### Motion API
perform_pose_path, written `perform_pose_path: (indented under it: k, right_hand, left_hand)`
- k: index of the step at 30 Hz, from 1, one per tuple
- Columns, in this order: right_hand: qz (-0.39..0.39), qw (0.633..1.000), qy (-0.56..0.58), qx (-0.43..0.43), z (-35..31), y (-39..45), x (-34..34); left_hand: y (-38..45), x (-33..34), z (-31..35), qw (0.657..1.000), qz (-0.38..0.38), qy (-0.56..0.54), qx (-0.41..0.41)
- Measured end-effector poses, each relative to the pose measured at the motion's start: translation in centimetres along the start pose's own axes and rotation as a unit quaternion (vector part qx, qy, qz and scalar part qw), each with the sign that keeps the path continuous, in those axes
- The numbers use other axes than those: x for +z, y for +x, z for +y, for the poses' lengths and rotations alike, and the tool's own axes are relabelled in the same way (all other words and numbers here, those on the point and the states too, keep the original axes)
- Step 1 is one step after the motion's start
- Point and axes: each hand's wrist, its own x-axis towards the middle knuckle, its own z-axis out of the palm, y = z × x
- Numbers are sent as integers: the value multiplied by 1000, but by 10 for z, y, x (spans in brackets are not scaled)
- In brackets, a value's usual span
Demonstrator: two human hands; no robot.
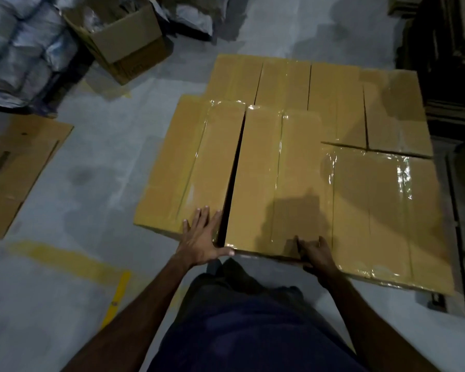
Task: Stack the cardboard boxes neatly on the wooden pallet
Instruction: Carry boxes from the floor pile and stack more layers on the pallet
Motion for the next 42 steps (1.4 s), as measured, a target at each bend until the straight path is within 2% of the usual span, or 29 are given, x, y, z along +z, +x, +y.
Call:
perform_pose_path:
  k: [2, 15, 34, 42]
  right_hand:
    - [9, 1000, 0, -24, -1, -6, 1]
    - [20, 999, 10, -49, 0, -16, 10]
    - [37, 991, -94, -92, 0, -21, 13]
    - [15, 986, -105, -130, 4, -28, 8]
  left_hand:
    - [1, 7, -2, 1000, -5, 17, -4]
    - [-3, 11, -3, 995, 61, 75, 20]
    - [-1, 10, -7, 995, 51, 82, 30]
    - [-4, 9, -6, 996, 55, 49, 46]
